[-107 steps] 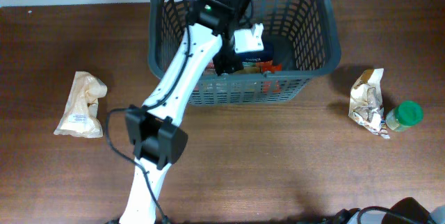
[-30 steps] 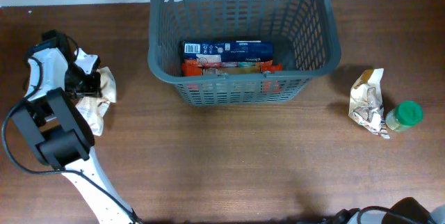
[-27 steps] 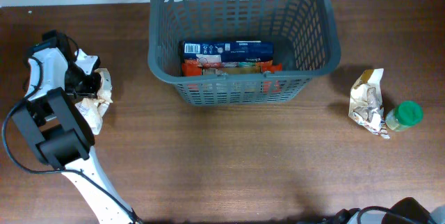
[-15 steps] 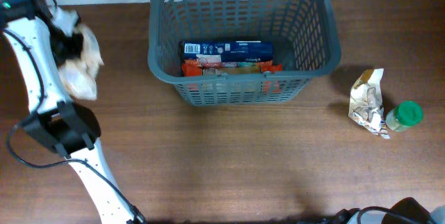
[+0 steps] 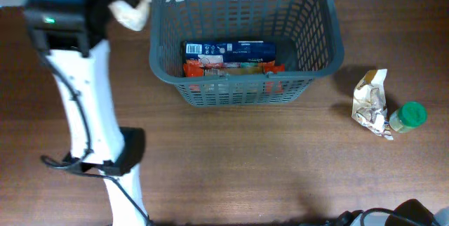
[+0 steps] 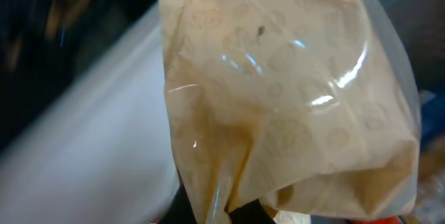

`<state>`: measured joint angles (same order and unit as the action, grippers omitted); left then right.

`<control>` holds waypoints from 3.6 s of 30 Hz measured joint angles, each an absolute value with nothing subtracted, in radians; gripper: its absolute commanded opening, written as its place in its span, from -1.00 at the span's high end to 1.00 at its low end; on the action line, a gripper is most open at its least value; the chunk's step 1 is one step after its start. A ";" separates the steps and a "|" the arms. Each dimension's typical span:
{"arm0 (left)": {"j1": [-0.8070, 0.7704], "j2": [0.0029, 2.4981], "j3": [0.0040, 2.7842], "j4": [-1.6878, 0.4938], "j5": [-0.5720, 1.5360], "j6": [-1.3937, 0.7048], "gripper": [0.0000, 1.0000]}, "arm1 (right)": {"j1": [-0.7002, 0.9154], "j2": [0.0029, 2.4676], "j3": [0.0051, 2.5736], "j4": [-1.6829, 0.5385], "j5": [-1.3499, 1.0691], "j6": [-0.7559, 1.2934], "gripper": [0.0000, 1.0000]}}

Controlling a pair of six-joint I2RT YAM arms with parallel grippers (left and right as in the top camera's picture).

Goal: Pack container
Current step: 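Drop the bread roll bag into the basket, retract left arm, then reach the right gripper to the green-capped jar and grasp it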

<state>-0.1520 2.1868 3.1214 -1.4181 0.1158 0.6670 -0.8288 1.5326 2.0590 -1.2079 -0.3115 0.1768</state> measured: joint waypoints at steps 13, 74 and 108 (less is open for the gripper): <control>-0.525 2.246 2.776 -1.435 0.147 0.936 0.97 | -0.829 1.533 2.059 -1.208 -0.311 0.176 -0.98; 0.218 2.123 2.535 -1.687 -0.138 0.025 -0.98 | -0.829 1.688 1.847 -1.222 -0.173 0.282 -0.98; 0.218 2.123 2.535 -1.687 -0.135 0.025 -0.99 | -0.705 1.882 1.436 -0.964 -0.116 0.335 -0.97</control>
<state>0.2184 2.1227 2.5355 -1.6867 -0.1352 0.0250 -0.7048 1.8824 1.4364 -0.9642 -0.1158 0.3351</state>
